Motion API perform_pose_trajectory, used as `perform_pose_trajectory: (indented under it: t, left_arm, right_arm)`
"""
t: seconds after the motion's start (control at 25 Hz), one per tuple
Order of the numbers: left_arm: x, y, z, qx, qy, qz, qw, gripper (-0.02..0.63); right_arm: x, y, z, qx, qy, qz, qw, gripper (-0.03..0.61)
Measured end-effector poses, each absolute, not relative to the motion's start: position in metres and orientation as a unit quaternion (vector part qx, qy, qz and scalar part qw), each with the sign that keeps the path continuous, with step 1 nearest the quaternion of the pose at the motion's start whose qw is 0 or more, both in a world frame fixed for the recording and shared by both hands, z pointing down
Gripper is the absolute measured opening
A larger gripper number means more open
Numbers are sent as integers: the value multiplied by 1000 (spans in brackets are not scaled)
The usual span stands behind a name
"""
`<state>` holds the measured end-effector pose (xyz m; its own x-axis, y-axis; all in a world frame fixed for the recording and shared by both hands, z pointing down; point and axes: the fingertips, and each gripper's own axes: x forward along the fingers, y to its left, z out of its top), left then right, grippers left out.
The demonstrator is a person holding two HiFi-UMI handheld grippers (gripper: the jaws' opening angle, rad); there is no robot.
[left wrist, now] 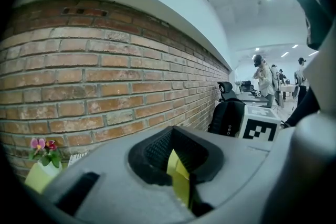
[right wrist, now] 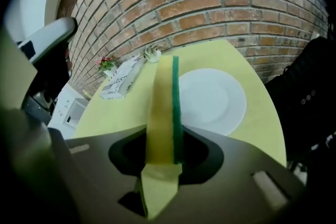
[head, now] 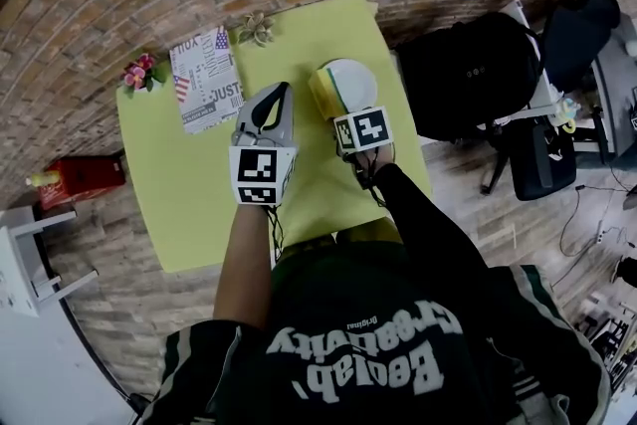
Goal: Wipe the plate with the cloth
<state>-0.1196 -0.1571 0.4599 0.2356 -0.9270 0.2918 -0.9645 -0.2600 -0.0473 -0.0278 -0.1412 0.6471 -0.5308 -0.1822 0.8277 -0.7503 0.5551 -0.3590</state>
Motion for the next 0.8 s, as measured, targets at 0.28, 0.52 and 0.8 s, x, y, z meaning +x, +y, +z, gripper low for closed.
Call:
perform_pose_trajectory:
  t: [0.28, 0.52, 0.8]
  left_arm:
    - [-107, -168, 460, 791, -594, 131, 70, 3]
    - [-90, -180, 453, 800, -583, 126, 64, 3]
    - [-94, -186, 440, 803, -581, 122, 51, 3]
  right_arm:
    - [10, -162, 646, 334, -775, 381, 378, 140]
    - [53, -182, 647, 386, -750, 382, 378, 140]
    - [53, -193, 624, 383, -783, 289, 395, 135]
